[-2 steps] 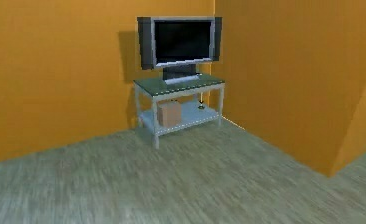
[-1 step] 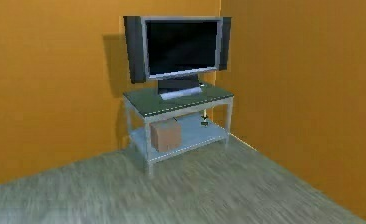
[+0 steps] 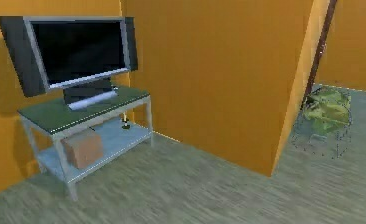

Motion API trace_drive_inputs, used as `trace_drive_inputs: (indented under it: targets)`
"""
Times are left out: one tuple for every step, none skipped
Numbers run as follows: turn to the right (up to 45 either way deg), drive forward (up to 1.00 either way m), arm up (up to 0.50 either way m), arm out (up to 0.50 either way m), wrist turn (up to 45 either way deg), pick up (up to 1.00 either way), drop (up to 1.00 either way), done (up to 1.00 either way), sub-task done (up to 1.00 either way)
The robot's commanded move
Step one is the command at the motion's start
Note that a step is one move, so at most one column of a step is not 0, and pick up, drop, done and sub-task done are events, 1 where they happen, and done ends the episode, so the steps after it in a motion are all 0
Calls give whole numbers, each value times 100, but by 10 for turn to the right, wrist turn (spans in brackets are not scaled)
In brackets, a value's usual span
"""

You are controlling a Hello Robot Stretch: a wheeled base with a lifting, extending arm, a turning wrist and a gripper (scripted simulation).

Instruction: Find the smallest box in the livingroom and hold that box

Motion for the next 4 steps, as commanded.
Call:
trace_drive_inputs:
  targets:
    - [0,100,0,0,0,0,0,0,0]
    - [60,0,0,0,0,0,0,0,0]
    - [0,50,0,0,0,0,0,0,0]
    - [450,0,0,0,0,0,0,0,0]
